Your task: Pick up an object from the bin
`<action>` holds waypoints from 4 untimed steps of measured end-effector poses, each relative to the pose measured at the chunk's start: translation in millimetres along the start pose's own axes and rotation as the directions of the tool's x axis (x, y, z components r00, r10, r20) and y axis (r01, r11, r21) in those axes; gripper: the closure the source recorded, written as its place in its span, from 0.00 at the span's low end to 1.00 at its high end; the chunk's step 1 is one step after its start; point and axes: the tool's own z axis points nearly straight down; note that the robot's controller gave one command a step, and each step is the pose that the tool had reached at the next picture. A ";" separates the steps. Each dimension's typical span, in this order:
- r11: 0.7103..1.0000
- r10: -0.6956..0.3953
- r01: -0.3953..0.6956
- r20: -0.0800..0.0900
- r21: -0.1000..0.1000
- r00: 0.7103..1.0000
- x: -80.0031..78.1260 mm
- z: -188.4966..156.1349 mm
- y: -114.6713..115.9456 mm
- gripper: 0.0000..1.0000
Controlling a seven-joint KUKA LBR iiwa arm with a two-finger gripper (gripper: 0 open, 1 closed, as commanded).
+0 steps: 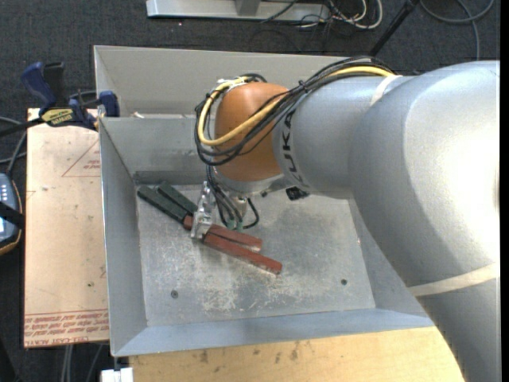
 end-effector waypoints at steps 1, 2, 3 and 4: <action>0.999 0.037 -0.036 -0.024 0.014 0.999 -26.5 -39.5 -30.0 1.00; 0.995 0.099 -0.098 -0.025 0.018 0.995 -22.9 -57.4 -28.3 0.00; 0.995 0.099 -0.099 -0.024 0.018 0.995 -23.1 -57.6 -28.5 0.00; 0.982 0.191 -0.191 -0.014 0.012 0.981 30.3 3.5 -43.9 1.00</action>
Offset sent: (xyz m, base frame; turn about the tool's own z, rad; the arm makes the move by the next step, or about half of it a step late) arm 0.0170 -0.0330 0.0579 0.1005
